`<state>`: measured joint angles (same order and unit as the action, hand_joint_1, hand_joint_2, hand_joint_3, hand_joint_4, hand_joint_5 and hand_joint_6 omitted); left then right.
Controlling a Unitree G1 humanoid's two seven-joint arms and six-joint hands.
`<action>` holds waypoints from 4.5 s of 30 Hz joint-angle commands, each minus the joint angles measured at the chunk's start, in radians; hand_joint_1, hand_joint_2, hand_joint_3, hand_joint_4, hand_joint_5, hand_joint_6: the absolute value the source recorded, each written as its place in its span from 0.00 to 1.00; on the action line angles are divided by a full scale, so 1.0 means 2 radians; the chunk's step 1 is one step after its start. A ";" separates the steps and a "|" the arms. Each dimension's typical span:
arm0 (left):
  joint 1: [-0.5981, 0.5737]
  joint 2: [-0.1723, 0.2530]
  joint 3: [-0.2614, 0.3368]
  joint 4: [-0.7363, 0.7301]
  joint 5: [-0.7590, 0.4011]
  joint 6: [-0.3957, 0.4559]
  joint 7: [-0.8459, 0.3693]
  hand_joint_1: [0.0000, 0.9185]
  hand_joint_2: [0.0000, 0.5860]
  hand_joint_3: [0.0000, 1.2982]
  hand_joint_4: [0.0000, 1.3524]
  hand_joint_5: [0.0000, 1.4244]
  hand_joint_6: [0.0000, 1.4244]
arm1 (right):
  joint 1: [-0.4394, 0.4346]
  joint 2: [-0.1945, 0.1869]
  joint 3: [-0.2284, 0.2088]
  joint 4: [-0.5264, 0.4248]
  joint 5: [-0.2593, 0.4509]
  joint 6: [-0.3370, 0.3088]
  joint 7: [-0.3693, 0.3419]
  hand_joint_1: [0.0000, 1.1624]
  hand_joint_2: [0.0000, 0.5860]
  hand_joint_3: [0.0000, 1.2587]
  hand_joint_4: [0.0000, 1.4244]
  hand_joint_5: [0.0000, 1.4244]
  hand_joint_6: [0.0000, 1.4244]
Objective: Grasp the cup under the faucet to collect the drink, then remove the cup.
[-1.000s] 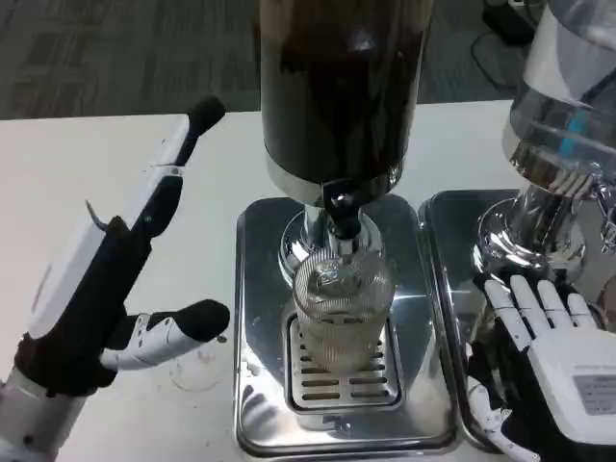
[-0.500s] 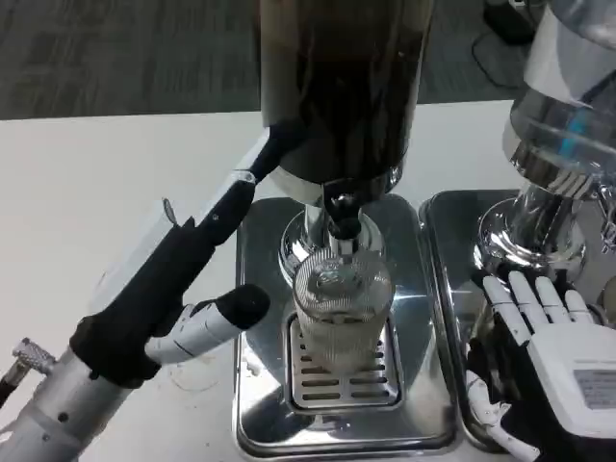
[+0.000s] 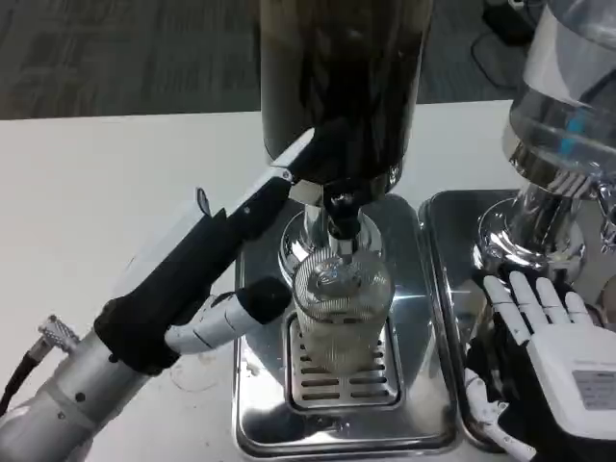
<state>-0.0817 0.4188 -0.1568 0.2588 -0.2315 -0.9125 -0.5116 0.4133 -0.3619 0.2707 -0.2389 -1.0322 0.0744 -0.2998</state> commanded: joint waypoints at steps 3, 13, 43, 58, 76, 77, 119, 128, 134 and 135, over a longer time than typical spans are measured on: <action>-0.001 -0.001 0.017 -0.008 -0.004 0.000 -0.023 0.00 0.23 0.10 0.00 0.08 0.07 | -0.003 0.001 -0.002 0.010 0.004 -0.001 -0.005 0.23 0.94 0.05 0.00 0.00 0.00; -0.003 0.014 0.032 -0.023 0.012 -0.008 -0.044 0.00 0.27 0.17 0.00 0.12 0.11 | -0.004 0.006 0.000 0.015 0.008 0.001 -0.007 0.23 0.94 0.05 0.00 0.00 0.00; -0.043 0.073 0.007 -0.035 0.031 -0.026 -0.110 0.00 0.34 0.11 0.00 0.16 0.14 | -0.008 0.022 -0.001 0.026 0.015 0.001 -0.011 0.23 0.94 0.05 0.00 0.00 0.00; -0.048 0.083 -0.009 -0.036 0.023 -0.026 -0.115 0.00 0.38 0.12 0.00 0.16 0.14 | -0.010 0.030 -0.002 0.026 0.020 0.003 -0.013 0.23 0.94 0.06 0.00 0.00 0.00; -0.043 0.079 -0.005 -0.034 0.021 -0.025 -0.109 0.00 0.39 0.13 0.00 0.16 0.14 | -0.016 0.046 -0.051 -0.002 0.270 -0.073 0.078 0.28 0.47 0.00 0.00 0.00 0.01; -0.043 0.078 -0.005 -0.034 0.021 -0.025 -0.109 0.00 0.39 0.13 0.00 0.16 0.14 | -0.017 0.045 -0.050 -0.004 0.271 -0.068 0.084 0.28 0.45 0.00 0.00 0.00 0.00; -0.016 0.075 0.012 -0.073 0.035 0.005 -0.081 0.00 0.39 0.15 0.00 0.17 0.15 | -0.068 0.048 -0.037 -0.022 0.298 -0.025 0.195 0.42 0.33 0.00 0.00 0.00 0.00; -0.010 0.074 0.014 -0.082 0.041 0.012 -0.074 0.00 0.39 0.15 0.00 0.17 0.15 | -0.077 0.040 -0.030 -0.015 0.301 -0.016 0.218 0.46 0.31 0.00 0.00 0.00 0.00; -0.005 0.075 0.017 -0.088 0.045 0.015 -0.068 0.00 0.40 0.15 0.00 0.17 0.15 | -0.085 0.050 -0.029 -0.004 0.300 -0.019 0.208 0.47 0.31 0.00 0.00 0.00 0.00; -0.004 0.075 0.018 -0.089 0.045 0.016 -0.067 0.00 0.40 0.15 0.00 0.17 0.15 | -0.086 0.052 -0.028 -0.002 0.300 -0.020 0.208 0.47 0.30 0.00 0.00 0.00 0.00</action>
<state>-0.1069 0.5699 -0.1090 0.1071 -0.1706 -0.8764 -0.6317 0.2533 -0.2679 0.2102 -0.2567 -0.4339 0.0335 0.1267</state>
